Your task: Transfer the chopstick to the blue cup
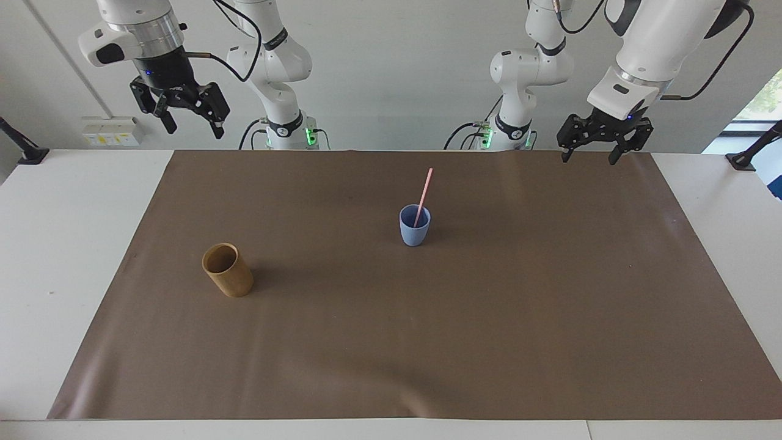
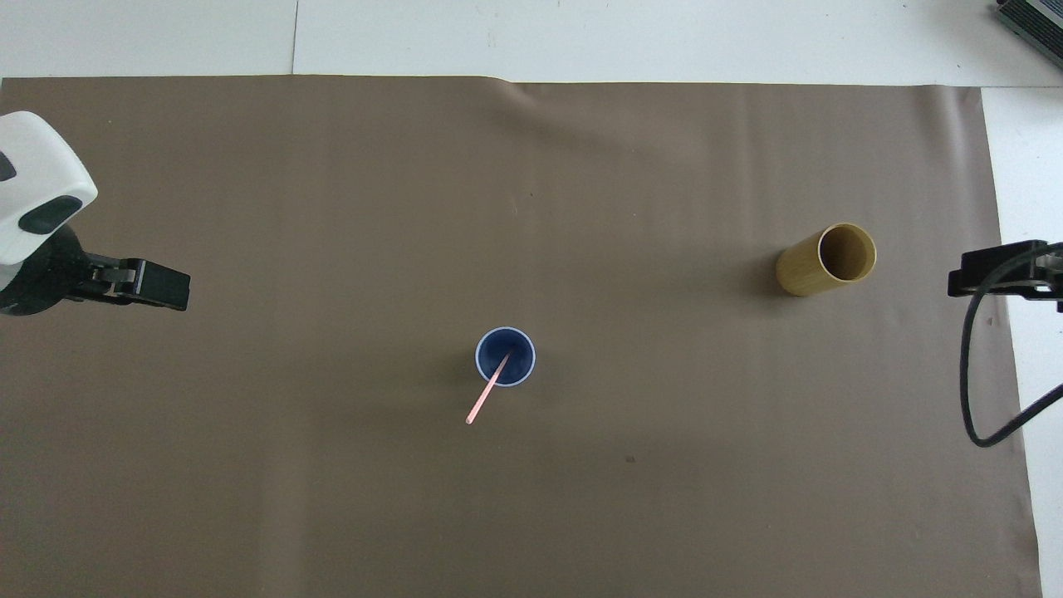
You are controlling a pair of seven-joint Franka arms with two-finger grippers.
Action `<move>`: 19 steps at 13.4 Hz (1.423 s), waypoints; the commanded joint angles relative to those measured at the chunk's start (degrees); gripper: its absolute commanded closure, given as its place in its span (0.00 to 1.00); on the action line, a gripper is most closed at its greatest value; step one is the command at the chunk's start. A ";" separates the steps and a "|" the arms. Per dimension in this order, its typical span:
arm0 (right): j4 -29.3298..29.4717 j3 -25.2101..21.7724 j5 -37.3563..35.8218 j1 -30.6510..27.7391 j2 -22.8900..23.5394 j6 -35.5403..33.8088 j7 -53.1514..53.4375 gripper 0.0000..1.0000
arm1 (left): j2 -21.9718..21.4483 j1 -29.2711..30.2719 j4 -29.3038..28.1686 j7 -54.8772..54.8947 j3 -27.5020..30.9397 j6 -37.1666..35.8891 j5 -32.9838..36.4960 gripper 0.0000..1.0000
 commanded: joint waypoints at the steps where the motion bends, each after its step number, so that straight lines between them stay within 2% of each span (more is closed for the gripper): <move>1: -2.51 0.39 -0.26 -0.60 -1.16 1.30 -1.54 0.00 | -0.91 0.60 -0.29 -0.41 -0.25 -0.84 0.24 0.00; 8: -4.71 0.30 -1.40 -0.61 -2.21 1.47 -5.85 0.00 | -0.91 0.25 -0.29 -0.49 -0.25 -0.75 0.24 0.00; 19: -4.71 0.30 -0.26 -1.40 -2.30 0.68 -3.83 0.00 | -0.91 0.25 -0.37 -0.58 -0.25 -0.84 0.24 0.00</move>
